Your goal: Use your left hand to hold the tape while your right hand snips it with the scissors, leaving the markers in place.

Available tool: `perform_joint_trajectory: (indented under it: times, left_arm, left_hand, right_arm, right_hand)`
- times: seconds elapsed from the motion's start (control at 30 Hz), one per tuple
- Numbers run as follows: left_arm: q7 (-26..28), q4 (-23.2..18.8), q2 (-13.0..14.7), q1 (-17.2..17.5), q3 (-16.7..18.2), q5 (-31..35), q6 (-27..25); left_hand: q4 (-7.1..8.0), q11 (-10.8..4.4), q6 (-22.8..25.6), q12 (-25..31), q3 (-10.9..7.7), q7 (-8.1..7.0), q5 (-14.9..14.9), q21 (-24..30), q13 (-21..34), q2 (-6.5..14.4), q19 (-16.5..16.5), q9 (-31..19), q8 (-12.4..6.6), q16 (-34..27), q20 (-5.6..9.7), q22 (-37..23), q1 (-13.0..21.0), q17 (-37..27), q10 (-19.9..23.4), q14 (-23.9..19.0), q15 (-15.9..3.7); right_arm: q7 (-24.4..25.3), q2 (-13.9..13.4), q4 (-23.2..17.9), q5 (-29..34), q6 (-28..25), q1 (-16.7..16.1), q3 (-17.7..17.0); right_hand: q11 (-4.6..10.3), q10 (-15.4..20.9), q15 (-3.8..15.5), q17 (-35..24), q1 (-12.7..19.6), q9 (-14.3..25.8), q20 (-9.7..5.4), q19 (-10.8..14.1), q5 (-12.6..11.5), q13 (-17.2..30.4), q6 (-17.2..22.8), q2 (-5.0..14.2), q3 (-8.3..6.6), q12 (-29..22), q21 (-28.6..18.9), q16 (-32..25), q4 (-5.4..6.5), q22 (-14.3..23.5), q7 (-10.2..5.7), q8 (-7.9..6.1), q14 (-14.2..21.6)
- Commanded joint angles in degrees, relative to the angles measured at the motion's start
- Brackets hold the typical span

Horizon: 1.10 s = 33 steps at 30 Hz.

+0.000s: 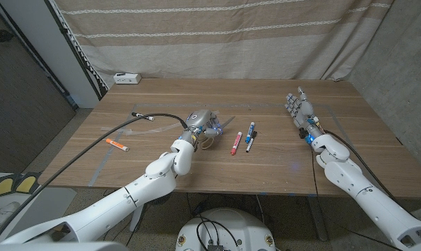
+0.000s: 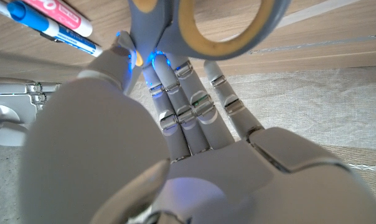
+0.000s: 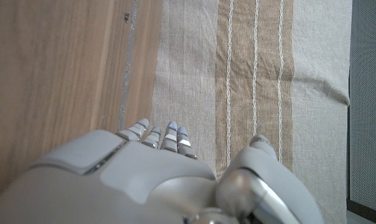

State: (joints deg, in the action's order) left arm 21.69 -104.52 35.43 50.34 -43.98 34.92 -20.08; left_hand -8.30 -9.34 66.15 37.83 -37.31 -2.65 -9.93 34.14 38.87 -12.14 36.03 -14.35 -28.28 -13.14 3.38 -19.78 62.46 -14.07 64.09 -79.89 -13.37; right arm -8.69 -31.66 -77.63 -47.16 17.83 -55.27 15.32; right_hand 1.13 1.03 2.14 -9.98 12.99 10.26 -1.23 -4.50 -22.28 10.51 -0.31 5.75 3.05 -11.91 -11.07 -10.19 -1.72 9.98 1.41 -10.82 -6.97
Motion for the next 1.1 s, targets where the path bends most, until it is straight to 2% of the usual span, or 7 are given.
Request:
perform_joint_trajectory:
  times: [0.03,0.27,0.8,1.1]
  left_arm:
    - [5.26,2.91,-0.31,0.38,1.5,-3.06,7.91]
    - [6.92,3.8,-0.63,0.89,2.24,-4.16,10.75]
    - [10.84,4.71,-1.32,2.39,4.25,-5.91,15.5]
    - [15.05,5.73,-1.44,3.15,5.26,-4.63,18.05]
  left_hand:
    - [-0.71,-2.15,1.48,0.78,-3.96,1.68,-0.12,1.0,1.3,6.26,0.23,-14.19,-0.49,-0.79,7.97,-0.31,4.15,0.06,1.09,-0.89,0.11]
    - [-1.0,-1.48,1.38,1.05,-4.13,2.88,-0.49,2.12,1.79,6.2,-0.16,-15.13,-1.09,-1.75,8.13,-0.34,4.25,0.39,0.52,-1.1,0.19]
    - [-1.18,-1.21,2.28,1.3,-4.48,2.79,-0.81,3.97,1.87,5.82,-1.01,-14.21,-0.99,-2.2,8.23,-0.35,4.37,1.44,0.12,-0.77,0.23]
    - [-1.31,-1.06,4.16,1.47,-4.98,2.61,-1.25,5.65,1.73,5.22,-1.78,-11.98,-0.52,-2.46,8.3,-0.39,4.86,1.79,0.11,-0.58,0.27]
  right_arm:
    - [0.1,-0.31,-0.43,-0.07,0.08,-0.04,-0.39]
    - [0.02,-0.22,-0.72,-0.27,0.51,-0.38,-0.62]
    - [1.45,-0.64,-3.31,0.15,1.84,-2.33,-1.42]
    - [2.73,-1.19,-5.49,0.79,2.19,-3.58,-1.7]
  right_hand:
    - [0.32,-0.13,0.87,-0.16,0.23,0.17,0.45,-0.2,-0.18,0.13,-0.03,0.44,0.12,-0.23,-0.22,-0.2,-0.3,0.33,-0.02,-0.13,-0.34]
    - [0.29,-0.03,0.9,-0.16,0.24,0.17,0.42,-0.17,-0.17,0.13,0.01,0.47,0.13,-0.28,-0.23,-0.23,-0.31,0.33,-0.07,-0.14,-0.27]
    - [0.51,-0.09,0.93,-0.16,0.26,0.17,0.47,-0.09,-0.14,0.13,0.05,0.49,0.15,-0.27,-0.25,-0.24,-0.33,0.33,-0.08,-0.14,-0.23]
    - [0.3,0.01,0.94,-0.16,0.28,0.17,0.47,-0.07,-0.12,0.13,0.12,0.51,0.16,-0.32,-0.26,-0.25,-0.34,0.33,-0.04,-0.16,-0.19]
